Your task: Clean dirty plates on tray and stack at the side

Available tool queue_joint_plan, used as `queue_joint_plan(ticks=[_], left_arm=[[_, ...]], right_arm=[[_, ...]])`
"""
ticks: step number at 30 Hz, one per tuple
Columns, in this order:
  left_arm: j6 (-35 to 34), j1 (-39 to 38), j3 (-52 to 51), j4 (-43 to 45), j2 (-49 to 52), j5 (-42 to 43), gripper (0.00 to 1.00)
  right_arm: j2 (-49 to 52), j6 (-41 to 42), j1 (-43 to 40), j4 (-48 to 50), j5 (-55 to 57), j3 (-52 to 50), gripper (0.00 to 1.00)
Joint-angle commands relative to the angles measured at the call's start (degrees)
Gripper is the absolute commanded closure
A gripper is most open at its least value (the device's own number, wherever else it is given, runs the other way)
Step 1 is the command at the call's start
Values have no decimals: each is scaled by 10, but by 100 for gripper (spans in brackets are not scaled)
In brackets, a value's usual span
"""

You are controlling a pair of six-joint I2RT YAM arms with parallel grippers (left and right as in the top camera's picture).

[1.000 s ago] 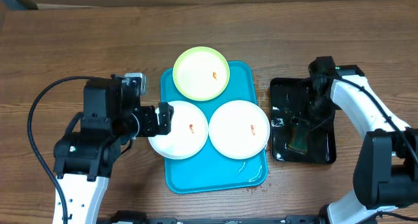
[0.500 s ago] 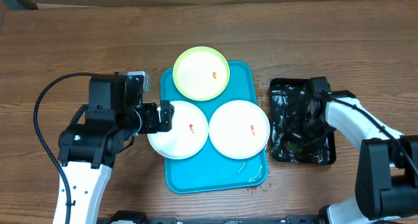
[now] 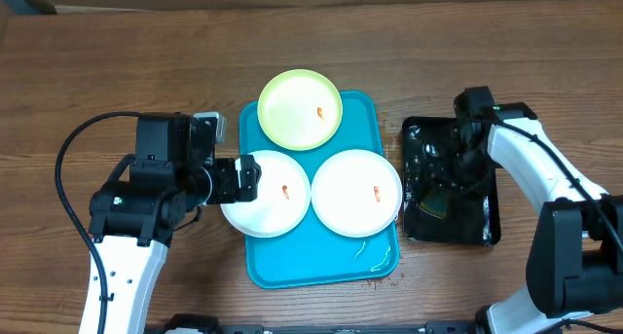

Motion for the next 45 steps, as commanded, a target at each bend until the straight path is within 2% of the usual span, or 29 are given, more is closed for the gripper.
queue_joint_plan(ticks=[1, 3, 4, 6, 8, 16, 19, 21, 26, 28, 30, 31, 32, 35, 39, 44, 45], left_arm=[[13, -1, 9, 0, 3, 24, 1], [13, -1, 9, 0, 4, 24, 0], [13, -1, 9, 0, 4, 24, 0], [13, -1, 9, 0, 5, 24, 0], [13, -1, 9, 0, 10, 24, 0], [13, -1, 9, -2, 12, 24, 0], [13, -1, 9, -2, 12, 23, 0], [13, -1, 9, -2, 12, 24, 0], [13, -1, 9, -3, 12, 24, 0], [13, -1, 9, -3, 12, 23, 0], [13, -1, 9, -2, 12, 23, 0], [13, -1, 9, -3, 12, 22, 0], [13, -1, 9, -2, 12, 22, 0], [13, -1, 9, -3, 12, 22, 1], [13, -1, 9, -3, 12, 22, 0], [13, -1, 9, -3, 12, 21, 0], [13, -1, 9, -2, 12, 20, 0]], right_arm=[[-6, 33, 4, 13, 4, -30, 81], [-6, 37, 5, 55, 4, -61, 82], [-5, 37, 5, 113, 5, -89, 84], [-5, 37, 5, 172, 5, -113, 95], [-6, 36, 5, 205, 3, -120, 96], [-16, -34, 5, 66, 5, -13, 96], [-21, -39, 5, 36, 4, 12, 79], [-22, -36, 5, 19, -3, 12, 74], [-22, -36, 10, -9, -50, -19, 66], [-22, -21, 15, 0, -47, -40, 66], [-22, -5, 18, 31, -47, -71, 70], [-22, 6, 19, 57, -47, -90, 83], [-22, 16, 19, 87, -47, -111, 88], [-22, 24, 17, 173, -41, -160, 96], [-23, 16, 17, 162, -40, -144, 96], [-33, -15, 17, 78, -16, -74, 96], [-36, -22, 17, 60, -11, -56, 92]])
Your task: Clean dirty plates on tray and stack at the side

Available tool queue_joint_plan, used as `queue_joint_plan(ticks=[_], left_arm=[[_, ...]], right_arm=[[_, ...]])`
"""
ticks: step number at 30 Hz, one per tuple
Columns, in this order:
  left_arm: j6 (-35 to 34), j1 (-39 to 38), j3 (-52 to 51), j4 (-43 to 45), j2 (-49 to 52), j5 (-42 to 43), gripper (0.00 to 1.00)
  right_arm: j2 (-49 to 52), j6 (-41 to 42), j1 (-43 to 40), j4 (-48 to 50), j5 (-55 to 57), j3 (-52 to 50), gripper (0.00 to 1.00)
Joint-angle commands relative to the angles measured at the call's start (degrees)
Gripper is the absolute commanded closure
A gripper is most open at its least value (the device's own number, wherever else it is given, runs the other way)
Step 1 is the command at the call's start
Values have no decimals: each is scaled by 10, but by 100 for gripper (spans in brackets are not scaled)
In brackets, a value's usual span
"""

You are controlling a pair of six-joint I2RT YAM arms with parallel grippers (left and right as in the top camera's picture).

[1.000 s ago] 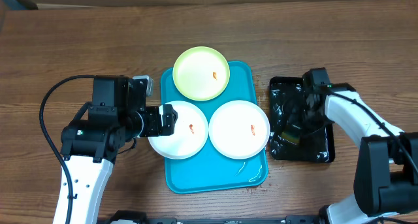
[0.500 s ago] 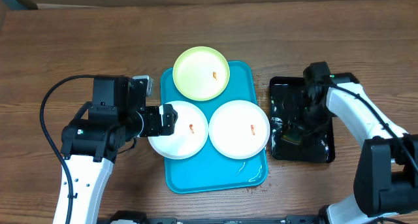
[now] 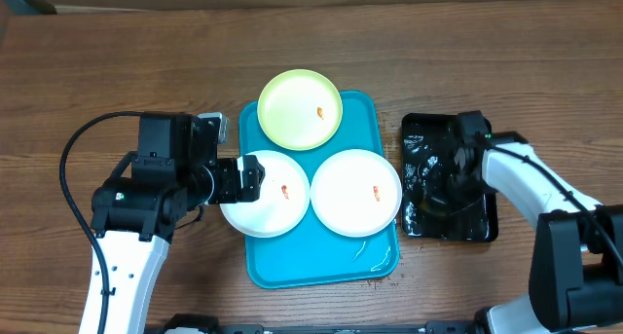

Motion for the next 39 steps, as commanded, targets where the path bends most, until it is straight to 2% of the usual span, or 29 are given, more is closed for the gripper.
queue_joint_plan(ticks=[1, 3, 5, 8, 13, 15, 19, 20, 22, 27, 29, 30, 32, 34, 39], left_arm=[[13, -1, 9, 0, 2, 5, 0], [13, -1, 9, 0, 2, 5, 0], [13, -1, 9, 0, 2, 5, 0], [13, -1, 9, 0, 2, 5, 0], [8, -1, 9, 0, 2, 5, 0], [-1, -1, 9, 0, 2, 5, 0], [-30, -1, 9, 0, 2, 5, 0], [-31, -1, 9, 0, 2, 5, 0], [-31, -1, 9, 0, 2, 5, 0], [-30, -1, 9, 0, 2, 5, 0], [-30, -1, 9, 0, 2, 5, 0], [-30, -1, 9, 0, 2, 5, 0], [-30, -1, 9, 0, 2, 5, 0], [-30, -1, 9, 0, 2, 5, 0], [-30, -1, 9, 1, 2, 5, 0]], right_arm=[[-5, -30, 2, -45, 36, 65, 85], [-9, -30, 2, -73, 59, 94, 65], [-10, -30, 2, -79, 66, 105, 53], [-9, -28, 2, -54, 67, 99, 47], [-4, 16, 2, 17, 72, 56, 51], [2, 35, 2, 44, 72, 33, 63], [10, 42, 2, 80, 78, 8, 94], [10, 42, 2, 81, 78, 9, 96], [9, 35, 2, 76, 78, 18, 96], [-8, -28, 2, -12, 78, 101, 96], [-18, -36, 2, -51, 78, 132, 85], [-22, -36, 2, -75, 76, 144, 74], [-23, -29, 2, -99, 75, 146, 67], [-23, -25, 3, -105, 71, 134, 62], [-21, -12, 3, -64, 55, 82, 61]])
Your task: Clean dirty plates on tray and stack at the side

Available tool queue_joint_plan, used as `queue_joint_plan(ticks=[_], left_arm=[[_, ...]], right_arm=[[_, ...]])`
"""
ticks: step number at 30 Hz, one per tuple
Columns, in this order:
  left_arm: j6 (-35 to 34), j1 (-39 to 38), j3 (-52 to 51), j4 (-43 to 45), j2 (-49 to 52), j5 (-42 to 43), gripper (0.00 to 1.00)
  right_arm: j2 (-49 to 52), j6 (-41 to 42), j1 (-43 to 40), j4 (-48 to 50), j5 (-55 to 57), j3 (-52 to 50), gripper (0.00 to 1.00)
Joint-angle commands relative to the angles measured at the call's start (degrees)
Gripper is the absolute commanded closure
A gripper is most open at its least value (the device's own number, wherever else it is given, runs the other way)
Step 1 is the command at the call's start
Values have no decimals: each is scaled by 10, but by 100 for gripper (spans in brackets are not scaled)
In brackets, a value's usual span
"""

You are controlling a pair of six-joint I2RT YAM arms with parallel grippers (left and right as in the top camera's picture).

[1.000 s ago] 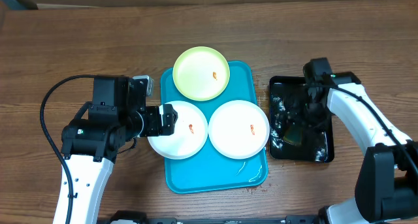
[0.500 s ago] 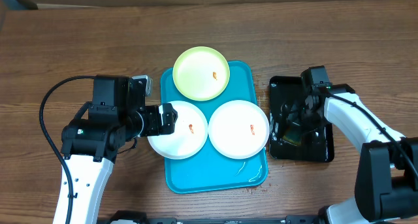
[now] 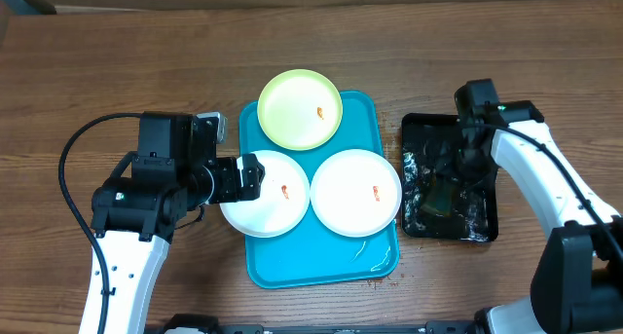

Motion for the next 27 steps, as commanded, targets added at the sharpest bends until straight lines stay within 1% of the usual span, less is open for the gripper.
queue_joint_plan(ticks=[1, 3, 4, 5, 6, 7, 8, 9, 12, 16, 18, 20, 21, 23, 24, 25, 26, 27], left_arm=[[-9, -1, 9, 1, 2, 5, 0], [-7, -1, 9, 1, 2, 5, 0], [-7, -1, 9, 1, 2, 5, 0], [-7, -1, 9, 0, 2, 5, 0], [-7, -1, 9, 0, 2, 5, 0], [-7, -1, 9, -2, 2, 5, 0], [-7, -1, 9, -5, 2, 5, 0], [-7, -2, 9, -9, 2, 5, 0], [8, -14, 9, -15, 2, 8, 0], [10, -64, 8, -16, 2, 5, 0], [9, -91, 7, -17, 4, -13, 0], [1, -113, 7, -20, 11, -63, 0], [-17, -119, 7, -25, 16, -99, 0], [-82, -122, 6, -39, 31, -167, 0], [-112, -119, 5, -45, 41, -184, 0], [-128, -116, 3, -46, 49, -191, 0], [-158, -108, -2, -47, 72, -197, 3], [-170, -104, -3, -47, 84, -200, 6]], right_arm=[[-8, 7, 3, 37, -19, -46, 61], [-8, 7, 3, 76, -27, -74, 62], [-8, 18, 3, 113, -27, -103, 67], [-8, 20, 3, 125, -27, -114, 70], [-8, 20, 3, 143, -27, -127, 74], [-8, 20, 3, 150, -26, -132, 84], [-8, 20, 2, 152, -26, -134, 91], [-8, 19, 3, 154, -26, -133, 95], [-8, 19, 3, 152, -26, -127, 96], [-9, 17, 3, 127, -26, -106, 96], [-9, 14, 3, 114, -26, -96, 96], [-9, 13, 3, 106, -26, -89, 96], [-9, 13, 3, 105, -27, -88, 96], [-9, 13, 3, 101, -28, -88, 96], [-9, 13, 3, 97, -28, -88, 96], [-9, 13, 3, 95, -28, -88, 96], [-9, 13, 3, 92, -28, -88, 96], [-9, 13, 3, 92, -28, -88, 96]])
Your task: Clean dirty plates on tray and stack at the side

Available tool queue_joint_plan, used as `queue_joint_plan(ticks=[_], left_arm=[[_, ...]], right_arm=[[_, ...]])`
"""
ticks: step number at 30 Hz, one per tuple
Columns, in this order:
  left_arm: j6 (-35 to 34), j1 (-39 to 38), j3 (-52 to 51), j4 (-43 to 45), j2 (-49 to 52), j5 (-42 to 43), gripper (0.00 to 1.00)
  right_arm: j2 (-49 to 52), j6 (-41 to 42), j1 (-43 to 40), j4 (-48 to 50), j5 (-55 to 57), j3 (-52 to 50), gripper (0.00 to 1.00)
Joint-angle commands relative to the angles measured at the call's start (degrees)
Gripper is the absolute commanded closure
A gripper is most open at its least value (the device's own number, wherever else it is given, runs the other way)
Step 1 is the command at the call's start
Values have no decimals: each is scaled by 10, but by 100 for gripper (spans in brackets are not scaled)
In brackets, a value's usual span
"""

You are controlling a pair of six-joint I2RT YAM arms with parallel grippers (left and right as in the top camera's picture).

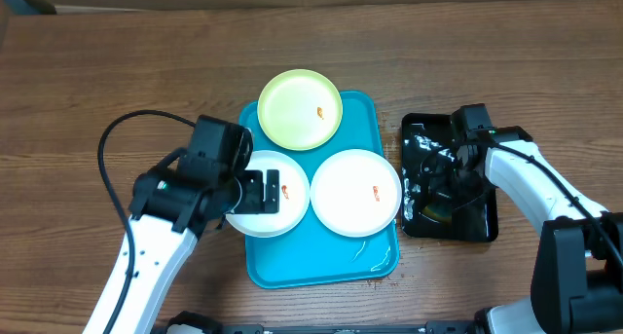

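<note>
A blue tray (382,256) holds three plates, each with a small orange speck. A yellow-green plate (292,105) lies at the back, one white plate (292,212) at the front left and another white plate (350,203) at the front right. My left gripper (265,191) reaches over the left part of the front-left white plate; its finger gap is not clear from above. My right gripper (450,183) is down in a black tray (419,129) right of the blue tray, close to a yellowish-green thing (440,209). Its fingers are hidden against the dark tray.
The black tray is glossy and wet-looking, with white flecks along its left side. A black cable (117,144) loops from the left arm. Bare wooden table (117,61) surrounds both trays.
My left arm has swung right and forward, so its gripper went from the white plate's left rim to over the plate. My right gripper has moved down and left inside the black tray.
At all three earlier moments my left gripper stayed at the left rim of the front-left white plate, while my right gripper shifted about inside the black tray. Now the left gripper is over that plate. All three plates stay where they were, specks still on them.
</note>
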Motion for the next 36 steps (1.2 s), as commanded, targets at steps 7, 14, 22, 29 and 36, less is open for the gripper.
queue_joint_plan(ticks=[7, 14, 22, 29, 36], left_arm=[[-97, 66, -8, 4, 156, -79, 10], [-87, 109, -8, -7, 236, -75, 32], [-23, 121, -31, 26, 279, -68, 53], [-24, 125, -41, 47, 279, -132, 81], [-23, 139, -41, 88, 279, -157, 76]], right_arm=[[-7, -2, 3, -1, -4, 17, 96], [-7, -2, 3, -1, -4, 17, 96], [-7, -2, 3, 3, -4, 17, 96], [-7, -2, 3, 4, -4, 17, 96], [-7, -2, 3, 4, -4, 17, 96]])
